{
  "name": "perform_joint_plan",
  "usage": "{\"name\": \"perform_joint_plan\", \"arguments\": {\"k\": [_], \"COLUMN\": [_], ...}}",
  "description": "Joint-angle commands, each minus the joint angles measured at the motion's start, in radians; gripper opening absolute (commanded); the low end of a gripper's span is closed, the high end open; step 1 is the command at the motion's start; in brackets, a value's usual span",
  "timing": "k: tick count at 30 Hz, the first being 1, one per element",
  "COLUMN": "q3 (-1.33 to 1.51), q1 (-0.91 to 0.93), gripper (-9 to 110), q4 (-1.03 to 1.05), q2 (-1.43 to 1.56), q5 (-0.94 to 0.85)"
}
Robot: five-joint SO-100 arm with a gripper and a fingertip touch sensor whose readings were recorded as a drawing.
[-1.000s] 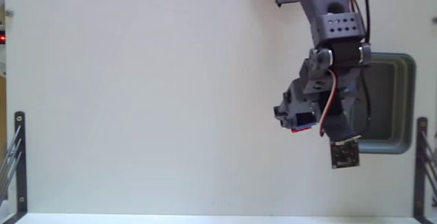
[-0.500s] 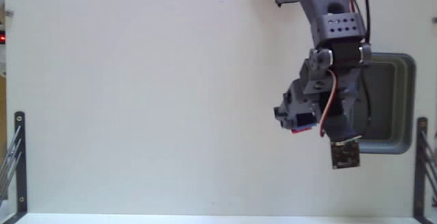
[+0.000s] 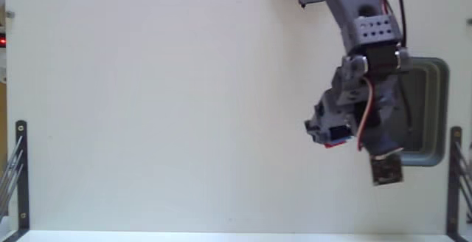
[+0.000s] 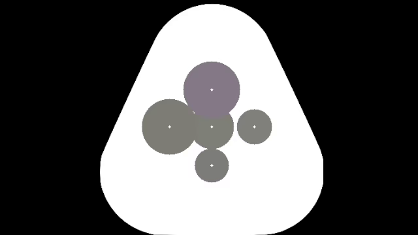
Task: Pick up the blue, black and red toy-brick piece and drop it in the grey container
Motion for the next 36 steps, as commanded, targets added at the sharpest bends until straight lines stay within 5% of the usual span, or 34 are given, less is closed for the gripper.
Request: {"name": "perform_joint_plan", "arguments": {"k": [1, 36], "q3": [-0.052, -0.250], "q1": [-0.035, -0.319], "gripper": [61, 61], "q4": [0.020, 0.029], "q2": [0.012, -0.177], "q5": [0.003, 0.003]}}
